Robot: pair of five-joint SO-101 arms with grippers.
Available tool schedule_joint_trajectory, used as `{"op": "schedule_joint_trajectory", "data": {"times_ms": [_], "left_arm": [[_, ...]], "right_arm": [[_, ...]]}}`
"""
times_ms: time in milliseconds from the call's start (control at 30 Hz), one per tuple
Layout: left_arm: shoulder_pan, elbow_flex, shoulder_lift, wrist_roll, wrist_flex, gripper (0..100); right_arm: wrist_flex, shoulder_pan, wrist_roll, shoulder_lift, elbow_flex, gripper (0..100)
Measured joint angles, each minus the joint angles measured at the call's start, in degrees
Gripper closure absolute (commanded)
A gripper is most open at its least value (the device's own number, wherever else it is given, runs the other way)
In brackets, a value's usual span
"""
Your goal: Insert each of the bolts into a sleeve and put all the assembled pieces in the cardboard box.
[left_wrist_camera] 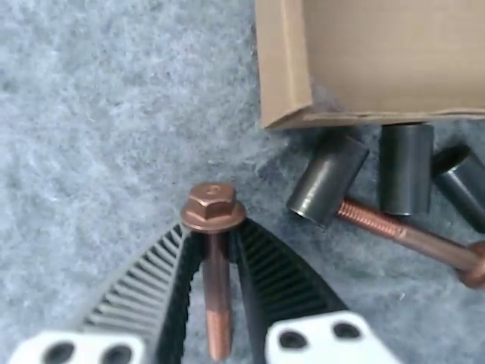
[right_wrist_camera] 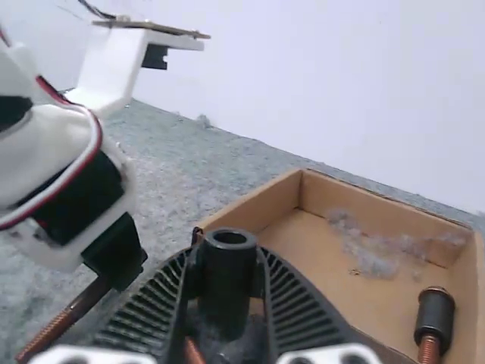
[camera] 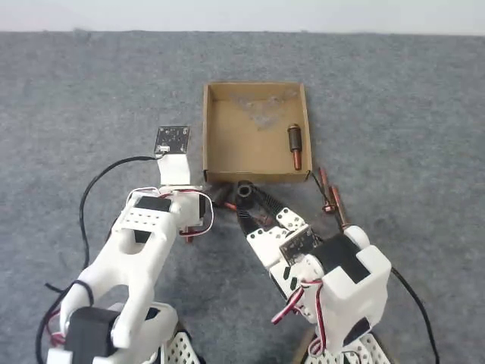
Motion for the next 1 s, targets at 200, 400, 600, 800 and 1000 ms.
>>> {"op": "schedule_joint_trajectory", "data": {"times_ms": [200, 400, 600, 800, 1000], "left_arm": [[0.0, 0.0, 0.0, 0.0, 0.0, 99], [0.0, -1.49, 0.0, 0.0, 0.0, 99], [0.0, -3.87, -6.15, 0.0, 0.0, 99], [0.0, -3.43, -18.81, 0.0, 0.0, 99], [0.0, -2.73, -29.89, 0.0, 0.0, 99]], "right_arm": [[0.0, -0.26, 0.0, 1.58, -0.09, 99.2], [0.0, -0.26, 0.0, 1.76, -0.09, 99.2], [0.0, -0.35, 0.0, 1.76, -0.09, 99.2], [0.0, -0.35, 0.0, 1.76, -0.09, 99.2], [0.0, -0.35, 0.0, 1.76, -0.09, 99.2]]}}
